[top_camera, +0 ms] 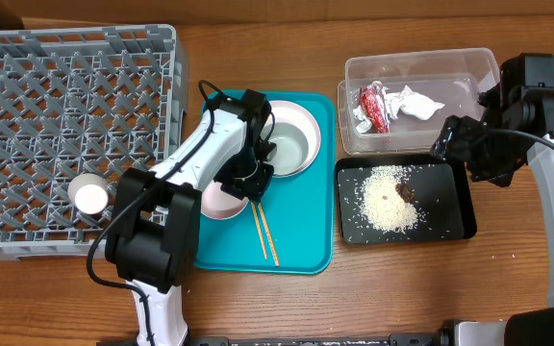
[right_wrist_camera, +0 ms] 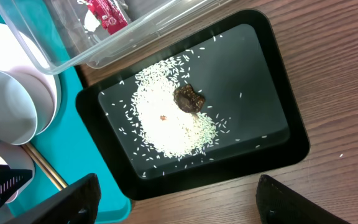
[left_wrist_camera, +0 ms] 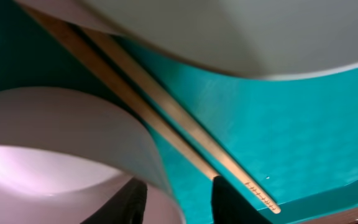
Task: Sort waste into correct bins and load items into the dishwasher
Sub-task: 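Move the left gripper to the pink bowl and grasp its rim, then lift the pink bowl with the left gripper toward the dish rack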
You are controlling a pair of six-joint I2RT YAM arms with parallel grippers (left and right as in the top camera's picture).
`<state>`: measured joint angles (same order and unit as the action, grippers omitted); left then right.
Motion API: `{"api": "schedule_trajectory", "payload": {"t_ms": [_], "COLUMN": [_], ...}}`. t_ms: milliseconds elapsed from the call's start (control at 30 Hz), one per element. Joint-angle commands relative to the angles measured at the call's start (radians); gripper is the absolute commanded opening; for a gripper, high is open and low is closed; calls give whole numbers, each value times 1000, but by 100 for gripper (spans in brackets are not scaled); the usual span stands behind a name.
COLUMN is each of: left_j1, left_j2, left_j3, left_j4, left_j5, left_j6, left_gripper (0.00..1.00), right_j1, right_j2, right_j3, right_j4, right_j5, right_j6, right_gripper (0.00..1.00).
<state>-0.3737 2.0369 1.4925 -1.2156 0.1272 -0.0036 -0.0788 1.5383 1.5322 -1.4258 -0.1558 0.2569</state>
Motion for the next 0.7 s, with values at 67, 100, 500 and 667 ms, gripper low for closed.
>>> {"api": "schedule_trajectory", "payload": {"t_ms": [67,100,500,667], "left_j1": [-8,-7,-8,-7], "left_j2": [16,16,16,14], "left_j3": [-5,-5,-50,-48], "left_j4": [-3,-3,17,15], "left_j5": [19,19,-64,-64], "left_j6": [-13,-20,-90,-90], "left_gripper": [29,29,15,4], "right_j1": [-2,-2,-2,-2], "right_j2": [-10,-10,-10,-10], "right_j3": [7,7,7,7], "right_j4": [2,2,2,1], "right_j5": [6,6,6,6], "right_j6": [-3,-3,-3,-3], "right_gripper": [82,82,82,82]}}
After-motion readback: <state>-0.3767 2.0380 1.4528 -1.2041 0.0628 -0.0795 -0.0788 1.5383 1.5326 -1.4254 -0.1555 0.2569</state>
